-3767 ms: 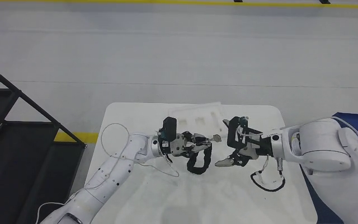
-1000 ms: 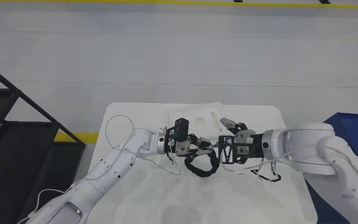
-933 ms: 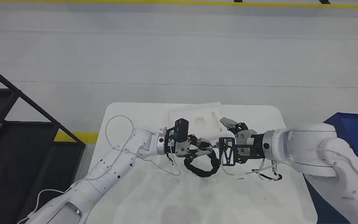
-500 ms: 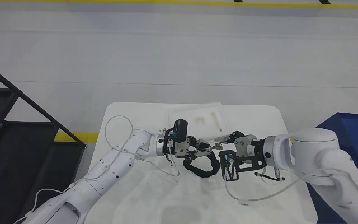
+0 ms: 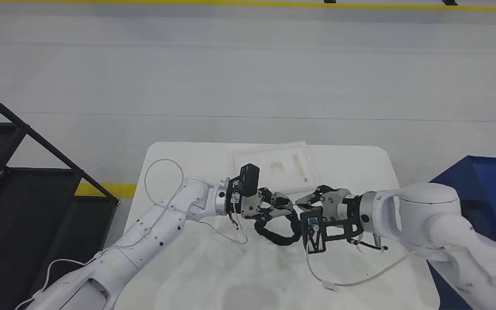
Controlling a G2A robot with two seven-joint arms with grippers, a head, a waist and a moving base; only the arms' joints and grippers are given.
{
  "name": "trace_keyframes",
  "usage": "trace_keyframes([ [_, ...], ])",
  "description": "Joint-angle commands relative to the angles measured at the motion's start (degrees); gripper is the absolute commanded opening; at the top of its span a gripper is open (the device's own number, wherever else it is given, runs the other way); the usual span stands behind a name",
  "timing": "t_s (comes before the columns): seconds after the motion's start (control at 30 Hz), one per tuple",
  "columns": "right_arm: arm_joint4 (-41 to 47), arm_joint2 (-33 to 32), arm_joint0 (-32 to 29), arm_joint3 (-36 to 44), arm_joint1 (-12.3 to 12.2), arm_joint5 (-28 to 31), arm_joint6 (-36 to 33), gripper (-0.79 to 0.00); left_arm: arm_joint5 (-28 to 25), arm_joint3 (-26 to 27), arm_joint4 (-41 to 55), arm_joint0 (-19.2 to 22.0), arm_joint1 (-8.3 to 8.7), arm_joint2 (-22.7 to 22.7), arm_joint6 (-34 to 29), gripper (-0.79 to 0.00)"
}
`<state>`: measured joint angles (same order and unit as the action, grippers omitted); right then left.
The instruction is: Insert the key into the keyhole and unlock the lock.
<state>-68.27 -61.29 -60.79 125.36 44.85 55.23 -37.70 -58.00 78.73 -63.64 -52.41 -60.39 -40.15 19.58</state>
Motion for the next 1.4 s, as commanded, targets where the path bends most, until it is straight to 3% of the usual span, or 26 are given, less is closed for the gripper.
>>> trace_keyframes([
  [0.0,0.9,-0.1,-0.4,-0.7,0.0,-1.2,0.1,-0.785,0.0,0.0,0.0,0.1,0.04,0.0,0.1,-0.785],
  [0.2,8.9,-0.6,-1.5,-3.3,0.0,-4.7,-0.9,-0.785,0.0,0.5,-0.7,0.1,0.1,0.0,0.6,-0.785],
  [0.57,32.8,-1.5,-1.7,-5.8,-0.2,-16.5,-12.6,-0.785,1.9,2.6,-7.6,-0.8,-0.21,-1.5,3.9,-0.785],
  [0.8,39.1,-1.8,-2.0,-6.9,-0.3,-21.3,-16.2,-0.785,3.5,2.5,-12.1,-1.5,-0.51,-1.6,5.8,-0.785],
  [0.83,39.5,-2.0,-2.2,-7.0,-0.4,-21.7,-16.6,-0.745,3.4,2.3,-12.6,-1.5,-0.55,-1.5,5.7,-0.785],
  [0.93,40.2,-3.0,-2.6,-6.6,-0.6,-22.2,-17.7,0.0,3.1,1.6,-13.0,-1.5,-0.73,-1.4,5.0,-0.785],
  [1.37,40.6,-8.3,-7.0,-5.8,-1.9,-20.6,-19.0,0.0,2.9,-3.9,-14.3,0.1,-2.58,2.6,-10.8,-0.785],
])
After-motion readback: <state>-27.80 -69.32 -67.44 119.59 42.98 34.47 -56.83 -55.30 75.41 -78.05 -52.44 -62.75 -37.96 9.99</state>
